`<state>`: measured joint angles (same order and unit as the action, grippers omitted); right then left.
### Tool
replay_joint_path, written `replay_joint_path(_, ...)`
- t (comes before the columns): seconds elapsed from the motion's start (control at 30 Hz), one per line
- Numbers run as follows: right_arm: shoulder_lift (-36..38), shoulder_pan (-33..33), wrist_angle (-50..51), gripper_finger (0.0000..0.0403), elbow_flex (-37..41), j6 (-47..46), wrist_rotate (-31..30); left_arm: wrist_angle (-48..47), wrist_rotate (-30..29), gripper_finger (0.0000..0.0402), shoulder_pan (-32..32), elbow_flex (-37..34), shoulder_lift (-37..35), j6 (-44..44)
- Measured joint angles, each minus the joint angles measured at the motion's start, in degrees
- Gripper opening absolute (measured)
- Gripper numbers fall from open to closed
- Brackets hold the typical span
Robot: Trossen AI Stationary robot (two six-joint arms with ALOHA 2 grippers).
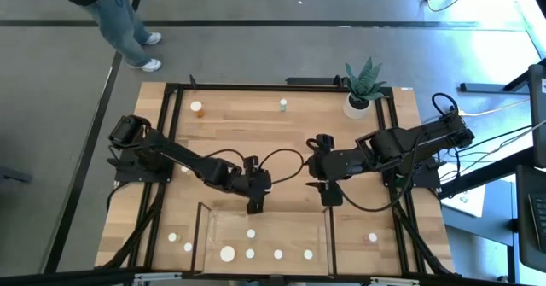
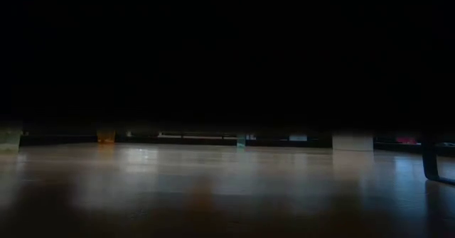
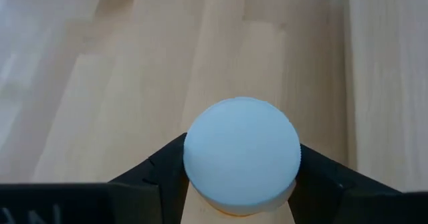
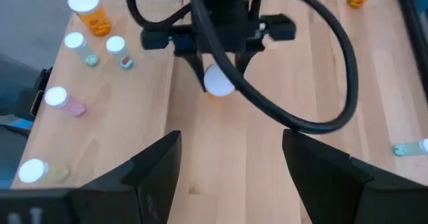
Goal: Pick and place medicine bottles onto shelf by color
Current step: Put the bottom orange pill bottle on the shelf aligned with the other orange pill bottle
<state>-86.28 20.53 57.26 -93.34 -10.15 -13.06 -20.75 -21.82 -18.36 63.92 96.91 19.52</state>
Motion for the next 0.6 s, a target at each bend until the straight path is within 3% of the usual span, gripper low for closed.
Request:
replay_joint_path(0.27,0.0,0.9,0.0,0.0262,0.0,2.9,14.9,-1.5,-1.7,0.0194,-0.4,0.0,-2.6,0.0)
replay_joint_path(0.6,0.0,1.7,-0.1,0.0262,0.0,6.2,16.7,-7.5,-1.6,0.0194,-2.7,0.0,-7.9,3.5)
